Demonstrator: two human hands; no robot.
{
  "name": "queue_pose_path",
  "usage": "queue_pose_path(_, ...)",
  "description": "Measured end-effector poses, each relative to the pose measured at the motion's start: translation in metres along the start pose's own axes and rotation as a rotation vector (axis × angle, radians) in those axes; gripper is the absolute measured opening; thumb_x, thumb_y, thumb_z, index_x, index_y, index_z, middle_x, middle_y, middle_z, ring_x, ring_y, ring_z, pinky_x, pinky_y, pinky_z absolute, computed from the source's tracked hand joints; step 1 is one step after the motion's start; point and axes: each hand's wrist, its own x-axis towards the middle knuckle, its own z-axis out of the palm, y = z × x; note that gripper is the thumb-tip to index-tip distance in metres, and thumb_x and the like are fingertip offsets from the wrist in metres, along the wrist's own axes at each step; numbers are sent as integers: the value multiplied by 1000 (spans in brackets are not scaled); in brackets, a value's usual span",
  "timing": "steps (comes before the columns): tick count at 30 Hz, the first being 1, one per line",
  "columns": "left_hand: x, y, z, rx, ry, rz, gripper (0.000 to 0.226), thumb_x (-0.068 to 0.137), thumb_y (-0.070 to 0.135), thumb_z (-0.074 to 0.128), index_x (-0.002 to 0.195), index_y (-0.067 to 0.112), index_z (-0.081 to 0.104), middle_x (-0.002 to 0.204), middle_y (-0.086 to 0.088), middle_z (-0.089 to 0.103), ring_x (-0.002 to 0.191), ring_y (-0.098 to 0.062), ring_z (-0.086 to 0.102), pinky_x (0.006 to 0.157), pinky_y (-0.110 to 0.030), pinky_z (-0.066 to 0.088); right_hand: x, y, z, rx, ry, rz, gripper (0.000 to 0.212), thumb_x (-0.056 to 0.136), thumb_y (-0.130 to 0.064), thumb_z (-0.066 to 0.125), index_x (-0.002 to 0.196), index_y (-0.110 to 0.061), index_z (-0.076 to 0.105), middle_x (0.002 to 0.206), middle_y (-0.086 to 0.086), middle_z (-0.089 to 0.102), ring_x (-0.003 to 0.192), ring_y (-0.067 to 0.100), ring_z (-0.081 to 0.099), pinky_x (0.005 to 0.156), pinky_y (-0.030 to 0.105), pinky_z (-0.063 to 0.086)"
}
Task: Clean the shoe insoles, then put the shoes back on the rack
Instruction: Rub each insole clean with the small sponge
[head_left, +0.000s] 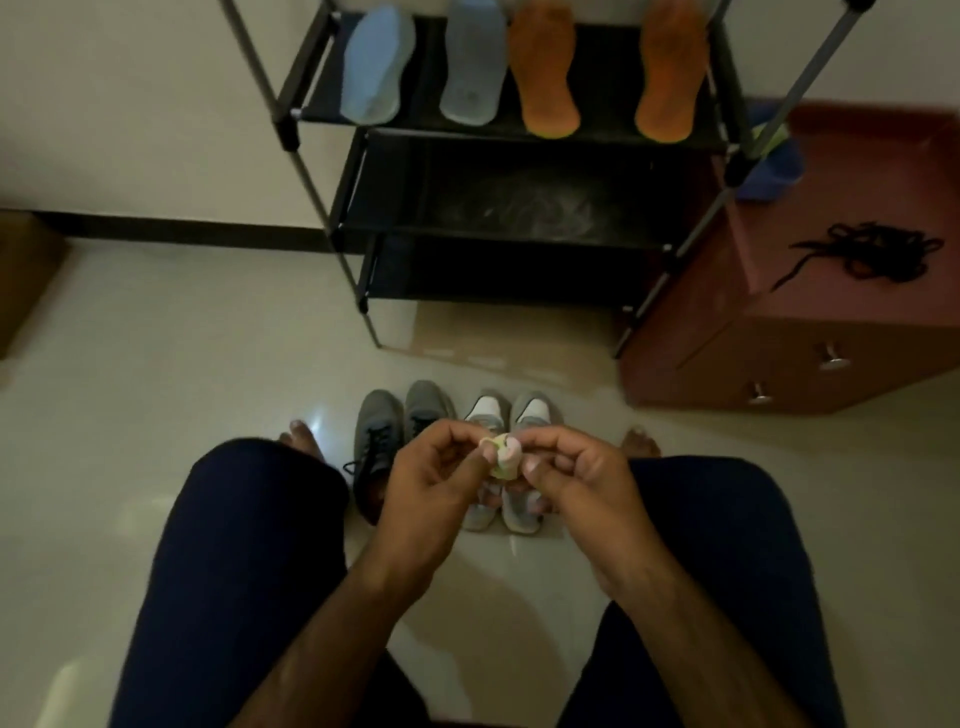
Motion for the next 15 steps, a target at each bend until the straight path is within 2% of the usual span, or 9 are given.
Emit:
queue_pose_path(2, -10, -5, -8, 45, 19, 37, 15, 96, 4, 67, 111, 3, 67, 100, -15, 74, 87, -28, 73, 67, -30, 60, -8, 4, 8, -58, -57, 14, 30, 100, 2, 59, 114, -18, 76, 105, -3, 79, 96, 17, 76, 65, 22, 55)
queue_pose_path(4, -18, -10, -18, 129, 24, 86, 16, 96, 3, 68, 111, 9, 70, 103, -11, 74, 92, -30, 73, 71, -35, 62, -15, 7, 12, -31, -120, 44, 33, 98, 3, 60, 118, -18, 75, 108, -1, 79, 100, 17, 75, 70, 25, 57)
queue_pose_path(6, -23, -15, -24, 239, 35, 152, 15, 96, 2, 68, 108, 11, 71, 102, -9, 73, 91, -28, 72, 75, -41, 63, -20, 7, 13, 62, -199, 82, 35, 95, 3, 64, 121, -17, 73, 111, 4, 77, 101, 19, 75, 74, 30, 58)
queue_pose_path(8, -25, -16, -25, 283, 57, 181, 14, 96, 1, 66, 105, 11, 71, 100, -9, 73, 88, -23, 71, 73, -38, 61, -24, 8, 15, 98, -189, 68, 29, 92, 0, 70, 117, -13, 74, 108, 9, 77, 94, 19, 75, 72, 29, 60)
queue_pose_path(11, -29, -10, -24, 125, 86, 149, 12, 97, -6, 61, 105, -2, 68, 98, -20, 71, 85, -23, 71, 71, -34, 61, -24, 12, 15, 83, -40, 35, 14, 87, -2, 76, 100, -8, 75, 96, 10, 79, 81, 20, 74, 65, 26, 59)
queue_pose_path(13, -32, -6, -23, -6, 80, 120, 11, 97, -9, 58, 106, -8, 64, 101, -23, 70, 87, -25, 72, 73, -32, 62, -25, 15, 14, 90, -15, 22, 11, 86, -2, 77, 94, -9, 75, 96, 11, 79, 82, 21, 73, 67, 28, 59)
queue_pose_path(15, -35, -6, -21, -55, 62, 86, 14, 98, -9, 55, 110, -5, 62, 103, -22, 69, 89, -27, 70, 71, -29, 61, -26, 16, 13, 132, -25, 13, 8, 88, -2, 75, 91, -9, 73, 94, 12, 79, 81, 21, 73, 67, 29, 59)
